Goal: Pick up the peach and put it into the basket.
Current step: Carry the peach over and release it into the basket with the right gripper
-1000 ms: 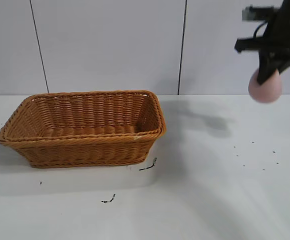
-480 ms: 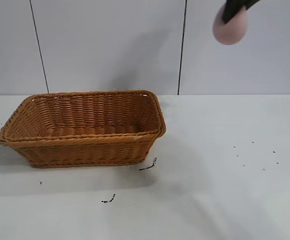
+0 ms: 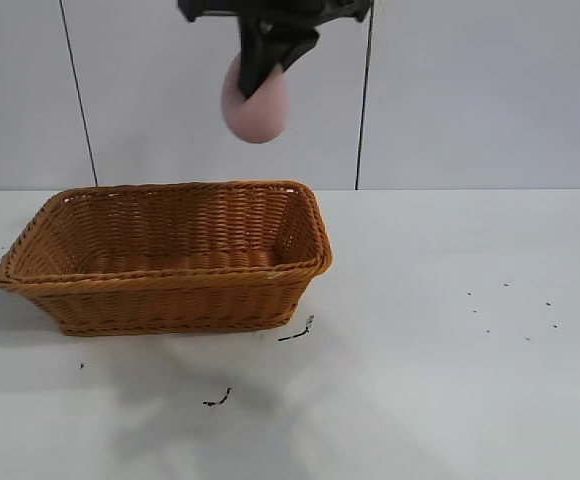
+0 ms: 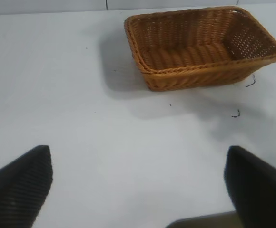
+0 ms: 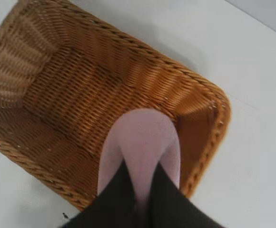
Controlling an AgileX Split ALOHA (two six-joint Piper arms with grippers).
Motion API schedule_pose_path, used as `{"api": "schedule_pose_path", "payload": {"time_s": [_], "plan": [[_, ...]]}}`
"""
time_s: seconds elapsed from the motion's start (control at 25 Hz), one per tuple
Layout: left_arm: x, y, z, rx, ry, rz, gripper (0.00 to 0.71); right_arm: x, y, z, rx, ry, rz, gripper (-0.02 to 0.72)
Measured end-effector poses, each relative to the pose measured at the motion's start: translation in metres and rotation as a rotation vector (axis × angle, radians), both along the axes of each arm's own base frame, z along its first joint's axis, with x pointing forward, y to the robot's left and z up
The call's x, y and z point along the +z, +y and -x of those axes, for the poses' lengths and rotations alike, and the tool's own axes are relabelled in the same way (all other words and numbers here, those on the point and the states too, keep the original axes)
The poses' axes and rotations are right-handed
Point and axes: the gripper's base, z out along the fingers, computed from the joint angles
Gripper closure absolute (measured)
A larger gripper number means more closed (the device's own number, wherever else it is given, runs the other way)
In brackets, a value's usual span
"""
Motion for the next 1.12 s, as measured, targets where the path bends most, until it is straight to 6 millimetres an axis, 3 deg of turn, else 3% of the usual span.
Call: {"api": "schedule_pose_path", "payload": {"time_s": [0.32, 0.52, 0.56, 0.64, 0.8, 0.92, 1.12], "plan": [[0.000, 0.000, 0.000, 0.000, 0.000, 0.000, 0.016, -0.093, 0.027, -0.020, 0.015, 0.066, 0.028, 0.720], [0.000, 0.000, 0.000, 0.000, 0.000, 0.000, 0.016, -0.119, 0.031, -0.024, 0.011, 0.090, 0.027, 0.694], [0.000, 0.000, 0.000, 0.000, 0.000, 0.000, 0.016, -0.119, 0.031, -0.024, 0.011, 0.092, 0.027, 0.666], [0.000, 0.000, 0.000, 0.000, 0.000, 0.000, 0.016, -0.119, 0.032, -0.024, 0.011, 0.093, 0.025, 0.535], [0.000, 0.000, 0.000, 0.000, 0.000, 0.000, 0.016, -0.105, 0.033, -0.025, 0.013, 0.089, 0.019, 0.136], [0.000, 0.000, 0.000, 0.000, 0.000, 0.000, 0.016, -0.080, 0.035, -0.028, 0.016, 0.059, -0.002, 0.038], [0.000, 0.000, 0.000, 0.000, 0.000, 0.000, 0.016, -0.026, 0.026, -0.030, 0.007, -0.012, -0.040, 0.015]]}}
